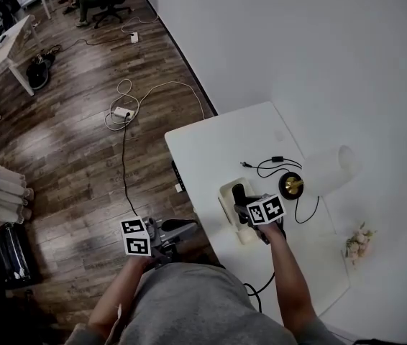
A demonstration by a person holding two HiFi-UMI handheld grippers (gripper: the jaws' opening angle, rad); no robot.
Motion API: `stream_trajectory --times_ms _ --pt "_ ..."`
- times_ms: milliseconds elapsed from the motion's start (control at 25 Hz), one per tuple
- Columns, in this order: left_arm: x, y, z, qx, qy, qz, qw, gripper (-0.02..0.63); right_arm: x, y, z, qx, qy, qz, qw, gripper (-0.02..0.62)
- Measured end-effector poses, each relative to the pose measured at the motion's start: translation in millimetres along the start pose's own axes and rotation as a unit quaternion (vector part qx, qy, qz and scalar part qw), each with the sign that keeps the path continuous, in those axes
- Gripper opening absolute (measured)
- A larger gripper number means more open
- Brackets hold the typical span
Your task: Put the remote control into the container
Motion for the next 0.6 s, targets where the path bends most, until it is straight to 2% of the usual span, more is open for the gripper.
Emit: stream_trajectory --times_ms 160,320,600 --pt "-1 -4 -4 -0.002 0.003 -0.007 1.0 -0.002 -8 -20 9 -0.029 0.019 -0.059 0.998 0.198" --pt "-4 -8 -5 -0.004 0.005 -0.014 0.9999 -0.002 -19 -35 15 -0.038 0.017 -0.105 0.994 0.199" --pt "-11 -10 -4 -0.001 0.01 -0.023 0.9997 -0.001 -28 -56 16 -0.042 0.01 -0.155 0.987 0.198"
Point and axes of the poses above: the fingertips, and each gripper's own axes: y backward along the fingers, z to its right, x out of its top, the point moved 1 cm from there along y, backward along the fingers, and after that the axes turned 3 degrees about x, right-handed, at the moved point
